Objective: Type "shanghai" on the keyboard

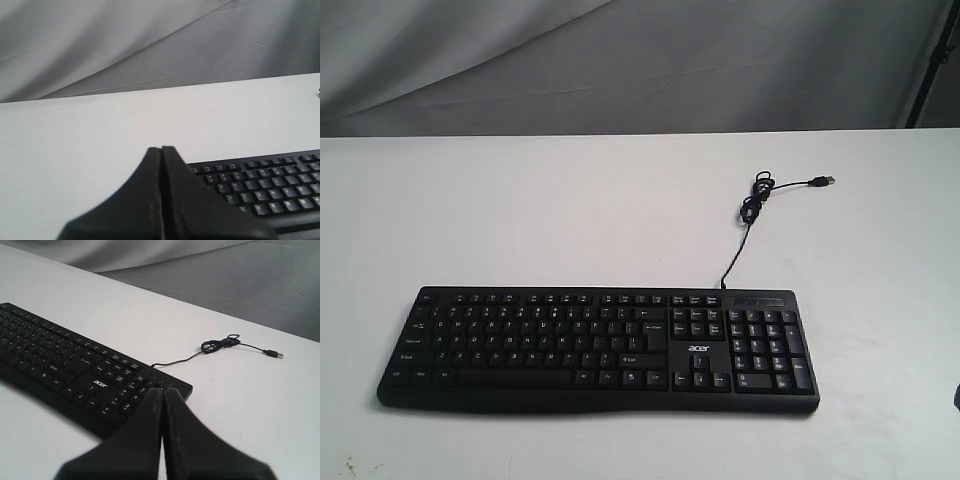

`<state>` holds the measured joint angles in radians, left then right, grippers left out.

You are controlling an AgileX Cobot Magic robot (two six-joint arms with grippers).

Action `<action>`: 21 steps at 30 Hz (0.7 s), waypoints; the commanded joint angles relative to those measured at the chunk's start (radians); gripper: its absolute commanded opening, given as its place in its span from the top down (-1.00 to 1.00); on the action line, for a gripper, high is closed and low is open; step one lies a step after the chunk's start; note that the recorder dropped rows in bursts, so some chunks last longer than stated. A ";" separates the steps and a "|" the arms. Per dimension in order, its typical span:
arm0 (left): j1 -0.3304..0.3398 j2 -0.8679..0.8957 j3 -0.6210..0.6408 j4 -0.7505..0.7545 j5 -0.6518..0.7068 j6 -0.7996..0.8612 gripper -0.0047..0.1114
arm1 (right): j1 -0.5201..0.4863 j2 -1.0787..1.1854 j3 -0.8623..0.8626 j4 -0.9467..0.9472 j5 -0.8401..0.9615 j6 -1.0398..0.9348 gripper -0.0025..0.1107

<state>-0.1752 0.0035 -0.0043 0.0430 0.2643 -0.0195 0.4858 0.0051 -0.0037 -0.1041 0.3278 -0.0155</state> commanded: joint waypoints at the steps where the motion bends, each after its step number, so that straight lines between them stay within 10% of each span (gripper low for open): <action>1: -0.004 -0.003 0.004 0.005 -0.003 -0.003 0.92 | -0.008 -0.005 0.004 -0.010 0.001 0.005 0.96; 21: -0.004 -0.003 0.004 0.005 -0.003 -0.003 0.92 | -0.008 0.109 -0.239 -0.009 0.029 0.004 0.96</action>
<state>-0.1752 0.0035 -0.0043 0.0430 0.2643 -0.0195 0.4858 0.0408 -0.1737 -0.0954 0.3566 -0.0155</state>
